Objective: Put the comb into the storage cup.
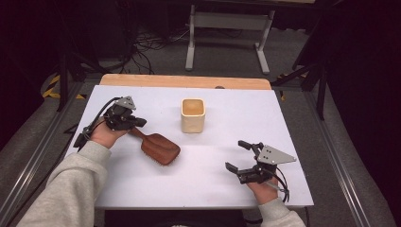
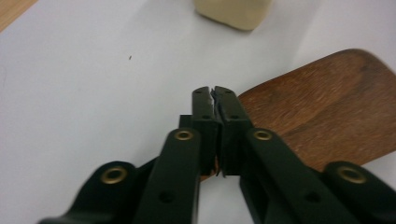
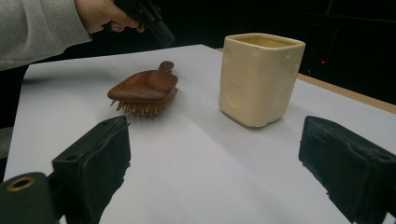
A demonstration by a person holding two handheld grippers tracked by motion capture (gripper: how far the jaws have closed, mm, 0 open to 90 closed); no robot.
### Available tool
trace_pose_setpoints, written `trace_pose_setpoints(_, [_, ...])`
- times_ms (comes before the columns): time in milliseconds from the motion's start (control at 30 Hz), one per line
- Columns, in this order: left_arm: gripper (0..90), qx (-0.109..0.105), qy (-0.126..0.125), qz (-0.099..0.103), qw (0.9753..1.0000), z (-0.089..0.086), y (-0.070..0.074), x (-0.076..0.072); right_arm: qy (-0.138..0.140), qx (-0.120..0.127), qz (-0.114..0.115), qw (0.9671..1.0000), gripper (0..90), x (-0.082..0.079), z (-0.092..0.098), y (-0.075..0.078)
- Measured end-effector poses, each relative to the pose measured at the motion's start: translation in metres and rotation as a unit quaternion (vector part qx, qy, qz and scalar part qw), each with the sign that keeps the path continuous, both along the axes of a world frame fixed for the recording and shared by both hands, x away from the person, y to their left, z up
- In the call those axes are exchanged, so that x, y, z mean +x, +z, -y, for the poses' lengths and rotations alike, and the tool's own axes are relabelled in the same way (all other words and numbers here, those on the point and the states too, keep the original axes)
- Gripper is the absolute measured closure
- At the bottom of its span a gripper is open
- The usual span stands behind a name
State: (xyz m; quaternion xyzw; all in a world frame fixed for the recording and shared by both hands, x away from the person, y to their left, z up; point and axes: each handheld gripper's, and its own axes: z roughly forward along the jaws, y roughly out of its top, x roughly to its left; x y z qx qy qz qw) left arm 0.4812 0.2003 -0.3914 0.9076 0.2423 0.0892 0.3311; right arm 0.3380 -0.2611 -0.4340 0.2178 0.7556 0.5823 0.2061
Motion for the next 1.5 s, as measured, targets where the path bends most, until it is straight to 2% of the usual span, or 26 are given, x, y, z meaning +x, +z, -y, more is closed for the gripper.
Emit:
trace_pose_setpoints(167, [90.0, 0.044, 0.017, -0.008, 0.9989, 0.009, -0.003, 0.008, 0.001, 0.001, 0.0, 1.0, 9.6, 0.0, 0.001, 0.0])
trace_pose_setpoints(233, [90.0, 0.051, 0.022, -0.013, 0.9984, 0.01, -0.004, 0.01, 0.001, 0.002, 0.0, 1.0, 9.6, 0.0, 0.001, 0.0])
trace_pose_setpoints(367, [90.0, 0.084, 0.031, -0.029, 0.9956, 0.016, -0.009, 0.018, 0.0, 0.002, -0.002, 1.0, 9.6, 0.0, 0.001, 0.0])
trace_pose_setpoints(600, [90.0, 0.104, 0.059, -0.055, 0.9913, 0.02, -0.017, 0.025, 0.001, 0.002, -0.002, 1.0, 9.7, 0.0, 0.002, 0.0])
trace_pose_setpoints(833, [90.0, 0.124, 0.054, -0.084, 0.9872, 0.023, -0.023, 0.029, 0.003, 0.003, -0.004, 1.0, 9.8, 0.0, 0.001, 0.0])
trace_pose_setpoints(1000, [90.0, 0.135, 0.06, -0.101, 0.9837, 0.024, -0.028, 0.032, 0.005, 0.003, -0.005, 1.0, 9.8, 0.001, 0.001, 0.0])
trace_pose_setpoints(1200, [90.0, 0.144, 0.053, -0.103, 0.9827, 0.024, -0.031, 0.032, 0.008, 0.003, -0.005, 0.9999, 9.8, 0.001, 0.001, 0.0])
trace_pose_setpoints(1367, [90.0, 0.156, 0.046, -0.114, 0.9801, 0.023, -0.031, 0.029, 0.008, 0.004, -0.006, 0.9999, 9.8, 0.001, 0.001, 0.0])
trace_pose_setpoints(1500, [90.0, 0.16, 0.037, -0.118, 0.9794, 0.022, -0.031, 0.025, 0.008, 0.004, -0.006, 0.9999, 9.8, 0.001, 0.001, -0.001])
